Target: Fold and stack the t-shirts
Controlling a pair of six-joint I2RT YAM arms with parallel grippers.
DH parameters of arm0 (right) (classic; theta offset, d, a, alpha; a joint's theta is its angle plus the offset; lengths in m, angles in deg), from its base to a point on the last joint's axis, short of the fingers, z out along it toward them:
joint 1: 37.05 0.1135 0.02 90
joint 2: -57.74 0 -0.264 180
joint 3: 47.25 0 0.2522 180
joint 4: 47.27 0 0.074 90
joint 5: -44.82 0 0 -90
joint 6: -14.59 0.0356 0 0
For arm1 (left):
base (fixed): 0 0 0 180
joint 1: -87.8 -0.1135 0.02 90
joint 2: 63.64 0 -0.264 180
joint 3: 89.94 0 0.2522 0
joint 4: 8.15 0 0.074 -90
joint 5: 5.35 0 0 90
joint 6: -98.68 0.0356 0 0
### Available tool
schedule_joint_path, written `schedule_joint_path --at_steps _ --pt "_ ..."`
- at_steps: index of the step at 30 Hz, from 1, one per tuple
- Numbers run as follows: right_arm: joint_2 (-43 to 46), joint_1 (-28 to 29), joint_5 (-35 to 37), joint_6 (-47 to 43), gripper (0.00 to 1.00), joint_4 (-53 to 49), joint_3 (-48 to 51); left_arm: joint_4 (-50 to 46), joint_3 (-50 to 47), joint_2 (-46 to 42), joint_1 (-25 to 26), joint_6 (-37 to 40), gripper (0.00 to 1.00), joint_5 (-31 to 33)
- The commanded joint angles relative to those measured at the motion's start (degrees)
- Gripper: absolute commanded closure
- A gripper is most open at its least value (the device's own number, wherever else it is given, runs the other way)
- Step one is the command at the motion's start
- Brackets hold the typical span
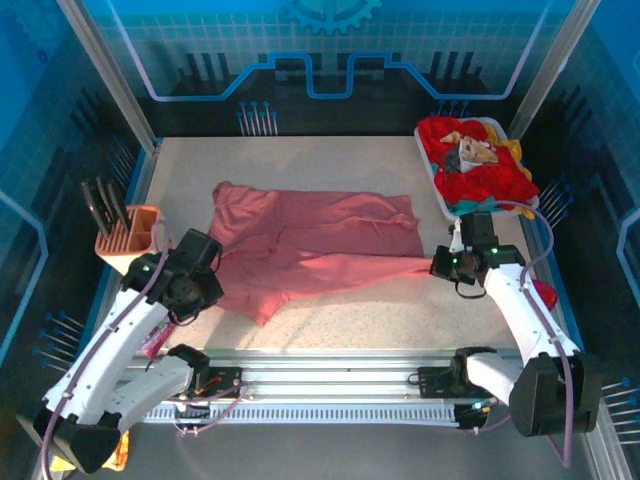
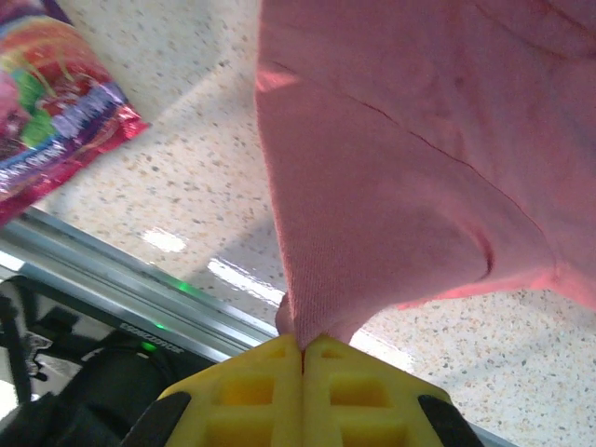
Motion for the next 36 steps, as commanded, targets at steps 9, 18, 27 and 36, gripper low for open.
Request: schedule_joint_path --at_steps 9,18,27,36 --pt "-7.3 0.0 -0.1 -2.8 1.00 0.9 -3.7 4.7 3.2 3.7 -4.8 7.6 1.00 -3.7" --pt "-21.7 0.4 -3.7 -4.8 1.00 3.0 -14.5 12.4 10.6 17.1 -16.2 17.3 1.00 -8.1" --pt "-36.7 1.9 -3.3 -5.9 1.00 4.0 -25.2 19.0 18.0 28.8 -20.3 20.7 1.00 -10.5" --pt "-46.1 2.1 -1.9 -6.2 1.00 3.5 -33.7 21.0 25.7 37.9 -22.1 22.2 1.00 -11.1"
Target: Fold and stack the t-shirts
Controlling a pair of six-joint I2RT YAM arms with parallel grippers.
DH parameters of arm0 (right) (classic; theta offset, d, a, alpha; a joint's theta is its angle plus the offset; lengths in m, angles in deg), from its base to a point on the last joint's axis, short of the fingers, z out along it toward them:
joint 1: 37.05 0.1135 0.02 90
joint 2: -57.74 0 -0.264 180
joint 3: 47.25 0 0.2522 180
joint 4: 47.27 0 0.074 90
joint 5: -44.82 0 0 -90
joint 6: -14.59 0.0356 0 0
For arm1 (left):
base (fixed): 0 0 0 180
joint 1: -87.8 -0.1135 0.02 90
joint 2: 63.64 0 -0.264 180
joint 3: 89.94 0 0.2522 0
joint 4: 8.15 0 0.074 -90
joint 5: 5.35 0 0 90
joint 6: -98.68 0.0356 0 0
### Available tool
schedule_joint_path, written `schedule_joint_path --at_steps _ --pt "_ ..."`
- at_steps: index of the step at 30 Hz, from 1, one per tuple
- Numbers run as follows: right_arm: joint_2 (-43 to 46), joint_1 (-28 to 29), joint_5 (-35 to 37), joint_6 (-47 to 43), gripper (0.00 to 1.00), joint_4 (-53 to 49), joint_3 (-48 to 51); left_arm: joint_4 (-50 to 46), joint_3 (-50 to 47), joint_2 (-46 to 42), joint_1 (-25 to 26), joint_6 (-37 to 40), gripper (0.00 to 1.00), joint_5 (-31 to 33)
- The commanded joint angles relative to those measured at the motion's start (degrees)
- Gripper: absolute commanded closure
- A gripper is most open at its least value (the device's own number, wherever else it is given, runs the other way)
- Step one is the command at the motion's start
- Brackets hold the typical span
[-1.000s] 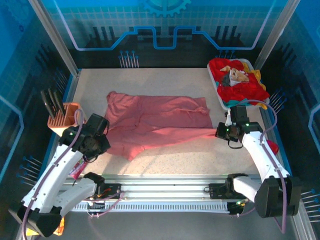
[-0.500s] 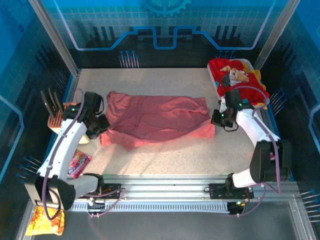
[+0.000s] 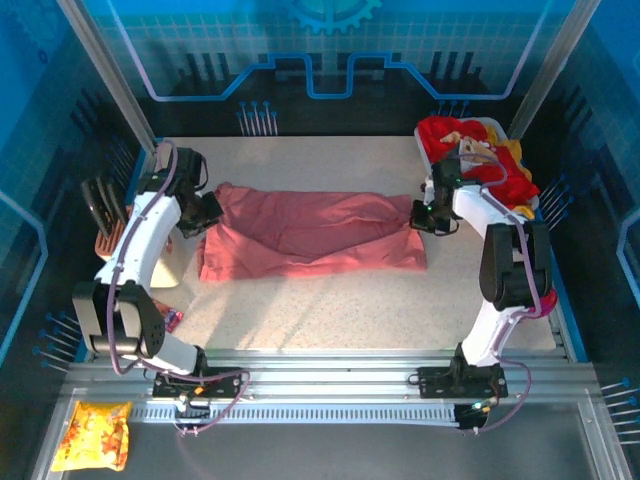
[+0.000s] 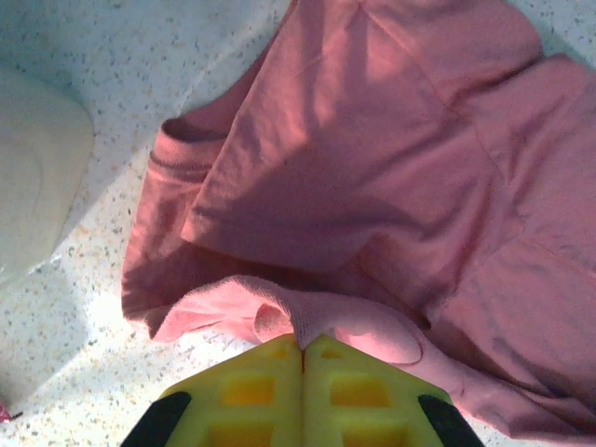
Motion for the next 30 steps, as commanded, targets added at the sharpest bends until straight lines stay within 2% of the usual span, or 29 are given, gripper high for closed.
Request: schedule_joint_path --at_steps 1,6,13,18,30 --pt "-2.8 0.3 0.6 -0.9 1.00 -1.1 -3.4 1.0 3.5 2.7 -1.2 1.8 1.00 -1.3" --pt "-5.9 0.2 1.7 -0.6 1.00 -1.3 -5.3 0.7 7.7 7.4 -1.8 2.9 1.00 -1.1" --pt "-5.3 -1.1 4.1 0.4 1.00 0.0 -2.4 0.5 11.5 11.9 -2.9 3.8 1.00 0.0" --pt "-2.2 -1.7 5.0 1.1 1.00 2.9 1.6 0.9 11.4 10.8 -4.3 3.8 1.00 0.2" --pt "-1.8 -2.1 3.9 1.2 0.98 2.9 1.7 3.4 9.5 9.5 -6.3 3.2 1.00 -2.4"
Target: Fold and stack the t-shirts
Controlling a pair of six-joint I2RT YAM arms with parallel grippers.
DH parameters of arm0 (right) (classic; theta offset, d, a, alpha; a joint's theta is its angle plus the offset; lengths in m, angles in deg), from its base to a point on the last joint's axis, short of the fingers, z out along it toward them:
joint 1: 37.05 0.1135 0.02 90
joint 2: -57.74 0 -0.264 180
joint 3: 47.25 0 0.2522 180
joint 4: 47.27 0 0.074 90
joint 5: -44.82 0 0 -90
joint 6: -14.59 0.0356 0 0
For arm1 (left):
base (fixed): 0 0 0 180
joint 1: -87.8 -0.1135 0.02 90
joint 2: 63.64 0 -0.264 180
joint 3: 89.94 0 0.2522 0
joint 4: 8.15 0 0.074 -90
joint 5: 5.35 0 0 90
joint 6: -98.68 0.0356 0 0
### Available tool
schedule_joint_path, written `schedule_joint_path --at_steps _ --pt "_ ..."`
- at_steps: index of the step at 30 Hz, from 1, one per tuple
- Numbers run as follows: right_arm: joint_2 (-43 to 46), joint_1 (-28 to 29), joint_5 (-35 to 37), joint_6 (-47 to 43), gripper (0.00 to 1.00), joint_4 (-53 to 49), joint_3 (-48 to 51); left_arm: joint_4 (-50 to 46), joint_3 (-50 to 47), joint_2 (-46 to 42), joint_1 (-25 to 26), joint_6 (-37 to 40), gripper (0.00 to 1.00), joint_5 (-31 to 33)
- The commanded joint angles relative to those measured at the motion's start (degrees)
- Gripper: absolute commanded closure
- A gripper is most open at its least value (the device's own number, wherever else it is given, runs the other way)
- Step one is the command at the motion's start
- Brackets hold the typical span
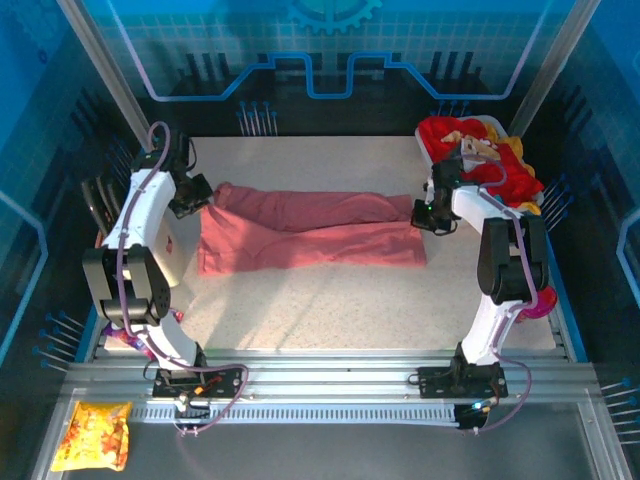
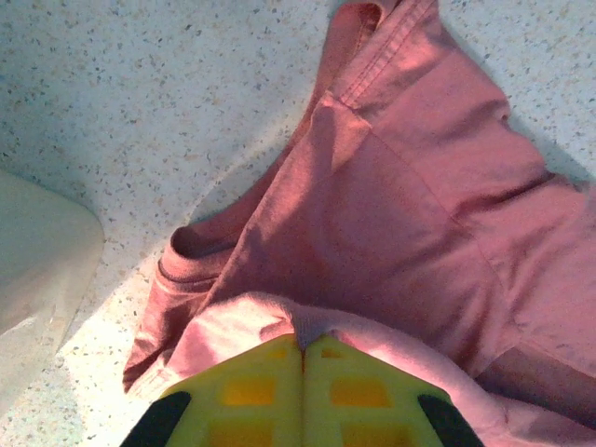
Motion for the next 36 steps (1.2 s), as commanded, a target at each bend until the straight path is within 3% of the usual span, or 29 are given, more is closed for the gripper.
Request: schedule_joint_path --at_steps 1,3,5,9,15,18,21,25,27,28,32,36 --pt "-0.5 -1.1 0.6 0.4 0.98 -1.9 -0.4 1.0 0.7 -0.5 -0.8 0.5 1.00 -2.7" --pt "-1.2 -0.9 0.2 0.3 0.94 -2.2 -0.8 0.9 1.4 0.8 -0.8 0.4 1.00 -4.2" --pt "-1.4 -0.6 -0.2 0.4 0.81 -2.3 -1.3 1.8 1.2 1.3 -0.8 0.2 1.00 -4.7" --pt "-0.2 0.5 -0.5 0.1 0.69 -2.7 -2.2 2.1 2.4 3.6 -0.8 0.2 1.00 -4.6" --pt "4.4 2.6 -2.6 0.0 0.32 -3.2 -2.4 2.2 5.3 9.7 -0.8 0.1 1.00 -3.2" --pt "6.7 4.6 -2.1 -0.4 0.20 -3.4 -2.1 2.1 7.5 13.7 -0.8 0.1 1.00 -2.2" --pt "8.9 7.6 -0.9 -1.2 0.12 -3.9 -2.2 2.0 10.1 17.4 -0.8 0.6 0.93 -1.6" --pt "11.2 11.1 -0.5 -1.5 0.11 -5.0 -2.6 0.4 12.7 19.9 -0.8 1.5 0.59 -1.5" --pt "12.2 12.5 -0.9 -1.6 0.10 -5.2 -2.3 0.0 12.4 18.4 -0.7 1.8 0.33 -0.3" --pt "12.8 13.3 -1.3 -1.5 0.10 -5.1 -2.0 0.1 11.9 16.9 -0.5 1.9 0.27 0.4" --pt "14.6 15.6 -1.1 -1.3 0.11 -5.6 -1.6 -1.6 9.6 9.8 1.3 1.7 0.29 -0.5" --pt "16.6 16.5 -1.5 -0.5 0.10 -5.7 -0.7 0.7 -0.8 0.5 5.4 -1.3 0.33 -3.6"
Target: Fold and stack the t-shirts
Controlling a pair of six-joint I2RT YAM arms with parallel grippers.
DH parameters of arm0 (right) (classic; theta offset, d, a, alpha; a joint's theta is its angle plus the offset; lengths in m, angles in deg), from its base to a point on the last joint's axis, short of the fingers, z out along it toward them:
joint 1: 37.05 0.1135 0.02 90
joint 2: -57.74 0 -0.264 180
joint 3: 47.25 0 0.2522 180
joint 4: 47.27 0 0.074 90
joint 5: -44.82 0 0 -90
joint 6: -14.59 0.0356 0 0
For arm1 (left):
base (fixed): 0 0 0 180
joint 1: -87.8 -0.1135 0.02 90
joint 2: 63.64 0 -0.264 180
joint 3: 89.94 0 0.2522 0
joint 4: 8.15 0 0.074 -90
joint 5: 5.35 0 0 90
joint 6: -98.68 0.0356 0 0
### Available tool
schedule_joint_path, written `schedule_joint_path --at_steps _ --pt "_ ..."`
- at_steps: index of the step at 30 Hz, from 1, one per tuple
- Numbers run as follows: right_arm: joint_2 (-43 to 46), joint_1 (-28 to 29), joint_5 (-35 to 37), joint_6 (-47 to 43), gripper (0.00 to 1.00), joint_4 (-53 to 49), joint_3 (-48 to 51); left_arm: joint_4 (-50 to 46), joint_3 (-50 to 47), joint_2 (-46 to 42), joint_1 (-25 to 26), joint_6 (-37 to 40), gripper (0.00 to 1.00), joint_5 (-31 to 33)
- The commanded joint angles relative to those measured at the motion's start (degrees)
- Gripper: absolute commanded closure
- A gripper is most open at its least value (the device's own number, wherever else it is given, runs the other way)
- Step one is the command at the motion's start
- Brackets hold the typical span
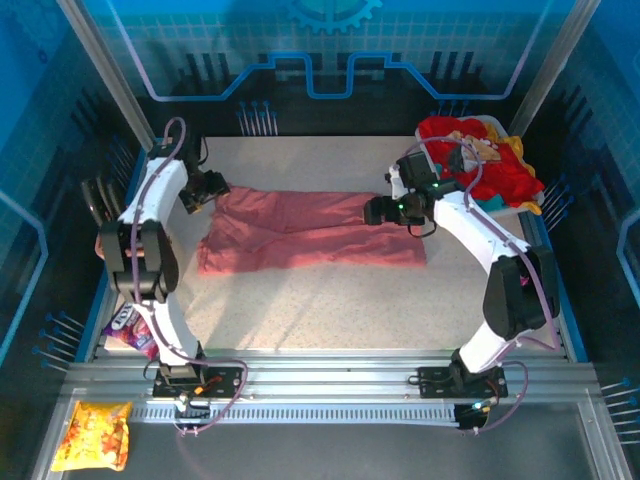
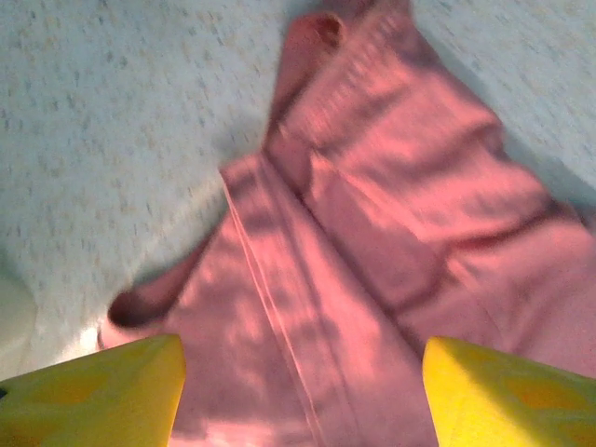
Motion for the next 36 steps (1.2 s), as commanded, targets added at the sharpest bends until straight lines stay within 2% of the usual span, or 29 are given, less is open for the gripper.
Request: schedule_joint_path --at_steps 1,7,14,17,27,36 --pt "2.9 0.9 -0.7 0.4 0.10 -1.8 0.9 -0.7 -7.8 -9.3 4.0 -3.3 0.34 -2.3" --pt "6.7 1.8 -1.2 0.9 0.08 -1.3 4.4 5.5 -25.4 -21.4 7.6 -10.0 0.36 -7.6" --pt "8.8 2.1 -1.4 1.6 0.08 0.1 8.5 15.4 -41.1 -32.7 11.5 -21.6 0.45 -10.1" --pt "8.8 2.1 -1.8 1.7 0.08 0.3 9.1 18.9 -44.2 -33.2 12.6 -25.6 0.49 -9.4" --pt "10.0 2.0 -1.0 1.1 0.08 -0.2 9.7 37.0 -49.4 -26.8 14.5 -38.7 0.49 -8.1" --pt "9.8 2.0 -0.7 0.4 0.08 -0.4 9.6 41.0 -50.7 -24.0 15.2 -47.7 0.54 -3.9"
